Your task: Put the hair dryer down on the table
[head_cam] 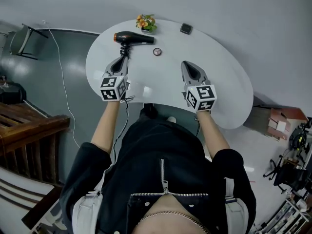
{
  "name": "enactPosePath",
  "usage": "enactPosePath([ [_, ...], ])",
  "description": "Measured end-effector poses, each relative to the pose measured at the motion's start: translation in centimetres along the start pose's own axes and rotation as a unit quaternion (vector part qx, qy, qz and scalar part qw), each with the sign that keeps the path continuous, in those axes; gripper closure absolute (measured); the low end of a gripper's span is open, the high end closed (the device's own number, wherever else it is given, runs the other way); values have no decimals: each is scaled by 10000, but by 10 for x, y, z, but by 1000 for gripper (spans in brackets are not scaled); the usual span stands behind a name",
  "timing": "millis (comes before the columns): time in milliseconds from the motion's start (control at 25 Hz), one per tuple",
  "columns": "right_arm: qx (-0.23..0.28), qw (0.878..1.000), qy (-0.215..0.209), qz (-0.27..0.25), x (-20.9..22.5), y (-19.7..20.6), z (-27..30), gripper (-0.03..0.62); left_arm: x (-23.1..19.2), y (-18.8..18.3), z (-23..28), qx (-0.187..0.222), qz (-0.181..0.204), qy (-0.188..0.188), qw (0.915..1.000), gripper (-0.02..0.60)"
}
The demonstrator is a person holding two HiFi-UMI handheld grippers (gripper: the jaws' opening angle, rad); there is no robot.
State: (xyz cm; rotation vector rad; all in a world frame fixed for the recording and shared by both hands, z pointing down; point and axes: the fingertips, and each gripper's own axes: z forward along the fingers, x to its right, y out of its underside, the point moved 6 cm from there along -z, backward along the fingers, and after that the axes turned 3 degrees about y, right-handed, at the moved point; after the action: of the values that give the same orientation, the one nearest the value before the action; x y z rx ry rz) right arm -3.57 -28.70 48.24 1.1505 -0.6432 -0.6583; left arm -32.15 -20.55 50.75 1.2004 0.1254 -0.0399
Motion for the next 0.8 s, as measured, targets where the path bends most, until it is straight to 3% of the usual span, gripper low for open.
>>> enactPosePath([
  [320,57,9994,-331,-53,-14,0,-4,589,38,-11,-41,266,292,26,9992,554],
  [800,436,9972,-538,-296,-33,-15,-18,591,60,-27,-91,636,300,-58,9975,554],
])
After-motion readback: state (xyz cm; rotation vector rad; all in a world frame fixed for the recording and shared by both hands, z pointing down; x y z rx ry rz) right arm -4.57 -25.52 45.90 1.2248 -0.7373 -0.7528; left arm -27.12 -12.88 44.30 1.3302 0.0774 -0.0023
